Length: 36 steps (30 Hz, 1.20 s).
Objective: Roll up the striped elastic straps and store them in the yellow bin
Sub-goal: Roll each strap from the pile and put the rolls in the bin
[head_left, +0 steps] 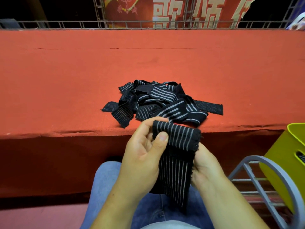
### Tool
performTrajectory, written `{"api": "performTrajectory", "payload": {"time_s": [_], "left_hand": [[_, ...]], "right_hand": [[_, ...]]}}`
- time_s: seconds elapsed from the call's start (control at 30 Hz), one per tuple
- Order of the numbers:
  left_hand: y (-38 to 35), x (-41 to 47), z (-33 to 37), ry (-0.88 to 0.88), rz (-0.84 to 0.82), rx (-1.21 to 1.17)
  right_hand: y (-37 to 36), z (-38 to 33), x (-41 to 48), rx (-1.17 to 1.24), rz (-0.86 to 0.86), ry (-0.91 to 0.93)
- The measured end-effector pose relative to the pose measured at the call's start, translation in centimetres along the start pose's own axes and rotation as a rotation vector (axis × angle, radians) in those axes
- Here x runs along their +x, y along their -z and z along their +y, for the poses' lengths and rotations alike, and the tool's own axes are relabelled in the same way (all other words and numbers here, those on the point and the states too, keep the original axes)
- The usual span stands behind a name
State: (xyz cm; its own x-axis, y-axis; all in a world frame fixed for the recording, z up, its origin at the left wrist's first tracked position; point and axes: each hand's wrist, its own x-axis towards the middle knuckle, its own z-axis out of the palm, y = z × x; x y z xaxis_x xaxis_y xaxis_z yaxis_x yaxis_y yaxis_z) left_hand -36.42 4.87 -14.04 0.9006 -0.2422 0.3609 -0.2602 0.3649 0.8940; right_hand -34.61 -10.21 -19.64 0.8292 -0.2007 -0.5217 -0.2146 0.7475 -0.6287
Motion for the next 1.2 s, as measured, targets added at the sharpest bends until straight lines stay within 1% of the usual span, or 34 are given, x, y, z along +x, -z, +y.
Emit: {"api": "performTrajectory", "payload": {"time_s": [0.17,0.27,0.4,0.57,0.63,0.73,0.8,0.9,1.0,1.2], "left_hand": [[0.2,0.1,-0.5,0.019,0.016,-0.031],[0.4,0.2,-0.7,0.019,0.040,-0.047],[1.1,1.1,-0.7,0.015,0.126,-0.069],[1.9,1.7,-0.7,0.000,0.224,-0.115],[1.8,1.7,-0.4,-0.003,0.243,-0.186],[1.6,1.7,0.1,0.004,0.216,-0.264],[1.4,1.5,0.3,0.028,0.175,-0.283],[0.9,1.1,0.3,0.082,0.100,-0.277],[0.7,0.8,0.1,0.123,0.024,-0.245],[0.6,0.8,0.0,0.154,0.005,-0.242]], "right_hand": [[-0.1,0.5,1.0,0.078,0.006,-0.069],[-0.7,0.4,0.2,0.085,0.003,-0.048],[-0.9,-0.6,-2.0,0.002,-0.155,0.023],[-0.8,-1.0,-4.5,-0.264,-0.363,0.097],[-0.7,-1.2,-4.7,-0.328,-0.388,0.102],[-0.5,-1.7,-4.7,-0.342,-0.382,0.076],[-0.5,-1.8,-4.7,-0.287,-0.385,0.050],[-0.9,-1.9,-4.6,-0.213,-0.397,-0.002],[-1.2,-2.0,-4.4,-0.189,-0.359,0.014],[-1.8,-1.7,-3.8,-0.099,-0.297,-0.007]]}}
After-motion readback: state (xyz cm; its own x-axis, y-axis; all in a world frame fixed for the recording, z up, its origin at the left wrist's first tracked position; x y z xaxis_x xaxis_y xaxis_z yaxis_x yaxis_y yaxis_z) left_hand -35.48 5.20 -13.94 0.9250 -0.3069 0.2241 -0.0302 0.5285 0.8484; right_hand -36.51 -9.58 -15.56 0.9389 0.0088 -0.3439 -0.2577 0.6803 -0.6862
